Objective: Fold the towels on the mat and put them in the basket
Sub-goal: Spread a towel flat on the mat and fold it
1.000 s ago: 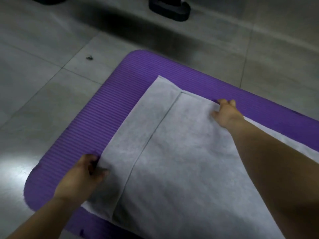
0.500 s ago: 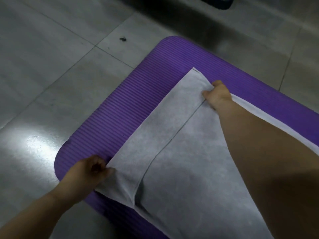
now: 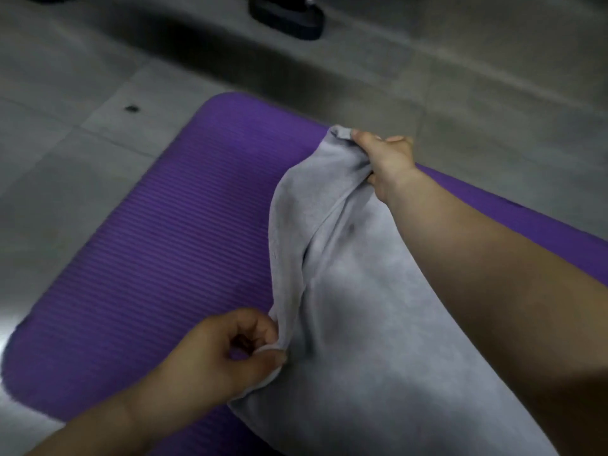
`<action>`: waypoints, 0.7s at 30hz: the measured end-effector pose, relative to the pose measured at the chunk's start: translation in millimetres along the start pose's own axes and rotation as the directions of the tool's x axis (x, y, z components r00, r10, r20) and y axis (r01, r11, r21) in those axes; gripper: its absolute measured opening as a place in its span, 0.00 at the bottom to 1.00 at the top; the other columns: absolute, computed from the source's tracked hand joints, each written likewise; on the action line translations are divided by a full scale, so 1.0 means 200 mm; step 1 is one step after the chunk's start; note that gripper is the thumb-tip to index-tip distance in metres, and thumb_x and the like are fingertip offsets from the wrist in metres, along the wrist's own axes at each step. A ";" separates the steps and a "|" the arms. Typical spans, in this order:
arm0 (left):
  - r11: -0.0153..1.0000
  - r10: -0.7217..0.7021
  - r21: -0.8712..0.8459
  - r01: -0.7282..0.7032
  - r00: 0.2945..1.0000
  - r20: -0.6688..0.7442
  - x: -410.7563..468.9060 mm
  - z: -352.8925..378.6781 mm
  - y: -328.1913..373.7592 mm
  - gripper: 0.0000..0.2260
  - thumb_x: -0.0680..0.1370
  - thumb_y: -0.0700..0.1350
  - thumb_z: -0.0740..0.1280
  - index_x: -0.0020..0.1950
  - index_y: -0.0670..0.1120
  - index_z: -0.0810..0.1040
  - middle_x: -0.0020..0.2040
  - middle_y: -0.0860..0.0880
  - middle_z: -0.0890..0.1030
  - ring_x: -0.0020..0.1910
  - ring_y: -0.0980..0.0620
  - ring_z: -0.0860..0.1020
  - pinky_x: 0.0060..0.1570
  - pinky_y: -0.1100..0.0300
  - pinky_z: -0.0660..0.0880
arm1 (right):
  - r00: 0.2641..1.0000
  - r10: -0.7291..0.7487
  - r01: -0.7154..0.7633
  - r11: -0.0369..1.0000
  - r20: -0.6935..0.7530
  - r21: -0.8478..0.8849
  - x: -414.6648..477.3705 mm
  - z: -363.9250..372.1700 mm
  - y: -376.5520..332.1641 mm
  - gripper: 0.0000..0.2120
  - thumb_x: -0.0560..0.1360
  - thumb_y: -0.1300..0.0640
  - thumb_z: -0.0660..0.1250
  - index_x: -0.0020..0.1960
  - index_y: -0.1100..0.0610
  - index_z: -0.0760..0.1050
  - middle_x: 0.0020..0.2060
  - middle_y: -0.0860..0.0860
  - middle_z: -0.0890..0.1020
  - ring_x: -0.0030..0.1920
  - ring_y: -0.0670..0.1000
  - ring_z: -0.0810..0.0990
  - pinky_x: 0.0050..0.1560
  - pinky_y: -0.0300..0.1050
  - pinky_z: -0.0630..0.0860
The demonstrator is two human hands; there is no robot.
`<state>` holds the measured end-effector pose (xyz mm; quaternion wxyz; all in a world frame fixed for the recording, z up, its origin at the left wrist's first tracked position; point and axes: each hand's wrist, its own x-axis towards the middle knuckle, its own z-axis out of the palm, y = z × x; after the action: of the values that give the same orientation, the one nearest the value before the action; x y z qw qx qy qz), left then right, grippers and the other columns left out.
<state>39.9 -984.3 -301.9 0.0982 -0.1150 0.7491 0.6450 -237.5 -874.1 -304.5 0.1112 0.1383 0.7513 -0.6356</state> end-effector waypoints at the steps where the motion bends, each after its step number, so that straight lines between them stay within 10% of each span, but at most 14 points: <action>1: 1.000 0.021 0.017 -0.022 0.999 0.047 0.02 0.09 0.04 0.09 0.57 0.59 0.67 0.32 0.57 0.78 0.30 0.56 0.80 0.31 0.63 0.76 0.36 0.71 0.73 | 1.000 0.005 -0.005 1.000 -0.028 0.001 0.00 -0.13 -0.02 0.22 0.66 0.52 0.74 0.43 0.54 0.60 0.49 0.55 0.73 0.52 0.54 0.76 0.60 0.54 0.74; 8: 0.956 0.120 0.173 -0.237 0.854 0.506 0.06 0.81 0.35 0.05 0.60 0.60 0.63 0.34 0.65 0.74 0.29 0.63 0.75 0.30 0.66 0.72 0.33 0.76 0.66 | 0.997 0.063 -0.066 0.993 0.039 0.102 -0.11 -1.35 -0.05 0.07 0.74 0.52 0.66 0.49 0.52 0.71 0.34 0.49 0.78 0.33 0.44 0.78 0.28 0.33 0.75; 12: 0.890 0.097 0.253 -0.379 0.701 0.706 0.11 1.30 0.43 0.03 0.66 0.57 0.66 0.33 0.63 0.72 0.30 0.65 0.74 0.31 0.66 0.71 0.34 0.75 0.64 | 0.976 0.207 -0.216 0.954 -0.063 -0.207 -0.21 -1.98 0.11 0.24 0.71 0.46 0.67 0.62 0.57 0.69 0.47 0.53 0.78 0.43 0.50 0.80 0.41 0.42 0.75; 16: 0.823 -0.013 0.450 -0.345 0.782 0.623 0.15 1.75 0.33 0.12 0.71 0.52 0.67 0.31 0.55 0.66 0.28 0.60 0.74 0.30 0.64 0.70 0.37 0.65 0.67 | 0.899 0.220 -0.402 0.760 -0.379 -0.510 -0.29 -2.26 0.47 0.24 0.76 0.49 0.63 0.66 0.63 0.67 0.61 0.61 0.74 0.62 0.59 0.73 0.61 0.47 0.69; 21: 0.850 -0.116 0.503 -0.159 0.874 0.472 0.08 2.09 0.19 0.10 0.72 0.54 0.65 0.32 0.57 0.68 0.32 0.58 0.72 0.34 0.62 0.71 0.39 0.69 0.68 | 0.938 0.167 -0.313 0.786 -0.305 -0.533 -0.42 -2.16 0.76 0.28 0.72 0.42 0.65 0.63 0.61 0.69 0.63 0.58 0.70 0.65 0.59 0.67 0.65 0.48 0.64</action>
<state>12.7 -566.3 -332.2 0.3032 0.0905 0.8488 0.4236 -101.3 -431.1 -344.7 0.1358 0.2695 0.8912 -0.3386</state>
